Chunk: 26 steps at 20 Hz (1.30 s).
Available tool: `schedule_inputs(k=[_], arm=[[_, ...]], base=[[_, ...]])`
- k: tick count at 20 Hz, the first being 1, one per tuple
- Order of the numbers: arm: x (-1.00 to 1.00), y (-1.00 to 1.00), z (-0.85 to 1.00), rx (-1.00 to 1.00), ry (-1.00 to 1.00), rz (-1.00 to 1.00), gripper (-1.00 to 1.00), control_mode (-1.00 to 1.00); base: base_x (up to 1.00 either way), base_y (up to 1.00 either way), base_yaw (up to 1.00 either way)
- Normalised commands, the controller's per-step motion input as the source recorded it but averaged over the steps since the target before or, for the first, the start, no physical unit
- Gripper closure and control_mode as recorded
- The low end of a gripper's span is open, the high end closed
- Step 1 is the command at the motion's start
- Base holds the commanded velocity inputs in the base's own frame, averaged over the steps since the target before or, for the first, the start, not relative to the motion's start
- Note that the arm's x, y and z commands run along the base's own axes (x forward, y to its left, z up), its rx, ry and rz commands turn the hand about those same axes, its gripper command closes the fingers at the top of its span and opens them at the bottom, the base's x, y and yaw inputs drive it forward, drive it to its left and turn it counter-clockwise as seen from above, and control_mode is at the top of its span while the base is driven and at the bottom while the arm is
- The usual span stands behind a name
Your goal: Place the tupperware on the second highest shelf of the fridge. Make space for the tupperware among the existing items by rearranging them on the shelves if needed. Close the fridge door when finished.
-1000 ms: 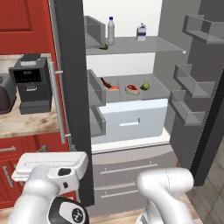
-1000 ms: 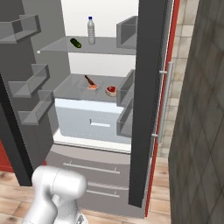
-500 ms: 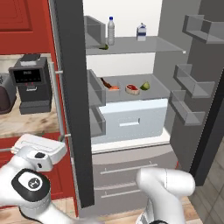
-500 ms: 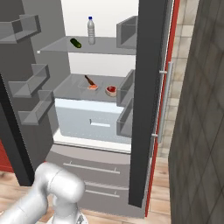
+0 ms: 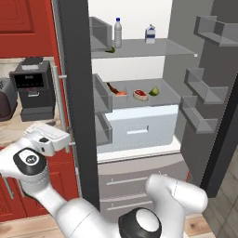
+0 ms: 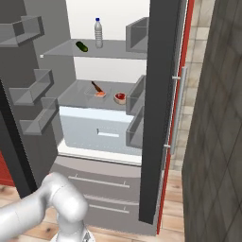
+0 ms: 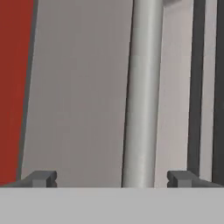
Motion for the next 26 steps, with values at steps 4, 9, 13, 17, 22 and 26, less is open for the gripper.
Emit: schedule_inputs(k=[4, 9, 13, 17, 22, 26], arm=[[0.28, -1.0, 0.22, 0.21, 0.0, 0.0, -1.0, -1.0], [0.5, -1.0, 0.28, 0.22, 0.0, 0.0, -1.0, -1.0], [0.95, -1.0, 0.21, 0.22, 0.0, 0.03, -1.0, -1.0], [1.0, -1.0, 0.16, 0.2, 0.0, 0.09, -1.0, -1.0], [1.0, -1.0, 0.12, 0.2, 0.0, 0.11, -1.0, -1.0], [1.0, -1.0, 0.09, 0.18, 0.0, 0.14, -1.0, -1.0]], base=[[0.0, 0.0, 0.0], [0.0, 0.0, 0.0], [0.0, 0.0, 0.0], [0.0, 0.0, 0.0], [0.0, 0.0, 0.0], [0.0, 0.0, 0.0]])
